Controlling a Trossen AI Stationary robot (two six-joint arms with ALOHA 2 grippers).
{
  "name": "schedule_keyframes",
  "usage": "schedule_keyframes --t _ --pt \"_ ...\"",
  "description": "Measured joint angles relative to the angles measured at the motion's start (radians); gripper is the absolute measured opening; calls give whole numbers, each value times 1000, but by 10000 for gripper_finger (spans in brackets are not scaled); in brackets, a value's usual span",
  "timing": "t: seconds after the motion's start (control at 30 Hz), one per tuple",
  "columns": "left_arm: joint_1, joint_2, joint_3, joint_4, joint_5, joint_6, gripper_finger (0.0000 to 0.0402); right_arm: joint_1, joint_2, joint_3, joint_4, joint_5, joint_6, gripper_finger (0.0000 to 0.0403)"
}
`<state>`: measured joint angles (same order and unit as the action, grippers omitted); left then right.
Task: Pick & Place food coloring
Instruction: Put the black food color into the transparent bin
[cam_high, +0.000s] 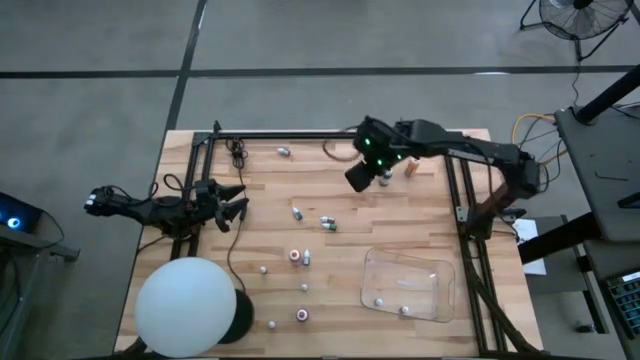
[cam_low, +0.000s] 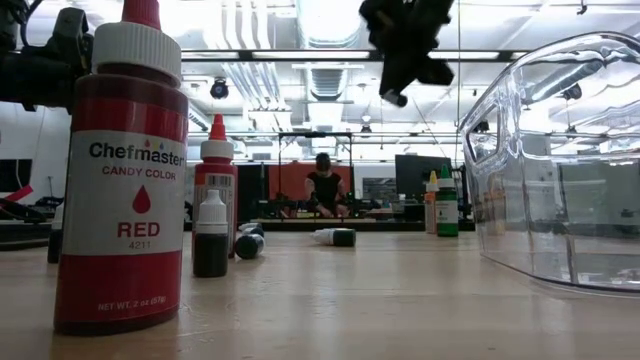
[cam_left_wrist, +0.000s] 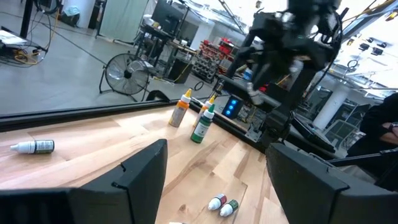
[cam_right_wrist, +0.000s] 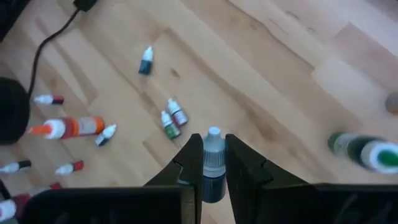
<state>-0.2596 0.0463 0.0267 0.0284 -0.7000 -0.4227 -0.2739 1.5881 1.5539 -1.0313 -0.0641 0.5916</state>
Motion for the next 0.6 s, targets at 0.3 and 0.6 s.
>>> schedule_keyframes --t 0.3,0.6 --pt "0 0 0 0 0 0 245 255 -136 -96 -2 186 126 36" --pt "0 0 0 0 0 0 245 571 -304 -267 22 397 274 36"
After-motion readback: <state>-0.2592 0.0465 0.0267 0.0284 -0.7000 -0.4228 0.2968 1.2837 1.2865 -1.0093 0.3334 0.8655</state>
